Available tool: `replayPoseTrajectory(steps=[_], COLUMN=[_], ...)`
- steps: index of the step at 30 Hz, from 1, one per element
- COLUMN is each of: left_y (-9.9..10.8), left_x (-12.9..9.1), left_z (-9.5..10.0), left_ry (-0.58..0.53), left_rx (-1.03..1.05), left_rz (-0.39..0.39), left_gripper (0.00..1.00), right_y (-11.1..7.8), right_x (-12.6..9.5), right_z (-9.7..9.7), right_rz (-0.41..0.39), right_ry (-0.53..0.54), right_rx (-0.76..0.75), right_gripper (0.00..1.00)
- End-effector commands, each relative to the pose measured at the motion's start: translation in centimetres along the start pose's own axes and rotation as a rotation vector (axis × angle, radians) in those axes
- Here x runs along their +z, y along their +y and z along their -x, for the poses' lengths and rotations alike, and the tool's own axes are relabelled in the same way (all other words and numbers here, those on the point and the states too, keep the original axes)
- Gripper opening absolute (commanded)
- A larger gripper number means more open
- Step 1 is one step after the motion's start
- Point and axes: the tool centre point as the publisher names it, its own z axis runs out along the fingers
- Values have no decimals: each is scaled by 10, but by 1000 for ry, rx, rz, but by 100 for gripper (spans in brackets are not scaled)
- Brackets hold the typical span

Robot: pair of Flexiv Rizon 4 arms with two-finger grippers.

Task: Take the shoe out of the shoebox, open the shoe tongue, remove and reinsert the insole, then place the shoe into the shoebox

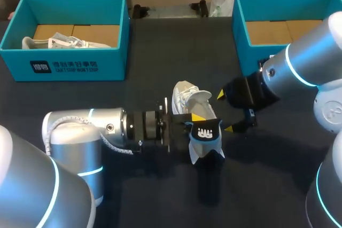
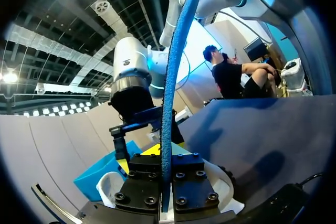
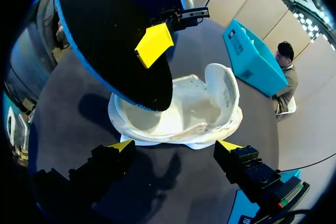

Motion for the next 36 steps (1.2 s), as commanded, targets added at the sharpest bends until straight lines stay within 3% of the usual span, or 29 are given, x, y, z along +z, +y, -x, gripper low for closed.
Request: replayPoseTrajectory(steps=[1,12,36], left_y=[7,28,81], left_x=[6,11,19], left_z=[-2,-9,-6], left_ry=[6,28,52], left_rx=[-5,-5,34], left_rz=[1,40,96], left_gripper=[0,0,0], right_y=[1,1,1], right_x=[2,2,2], right_z=[0,0,0], right_rz=[-2,-2,-2], right_ry=[-2,-2,-2], right_rx=[0,0,0], right_gripper=[100,100,100])
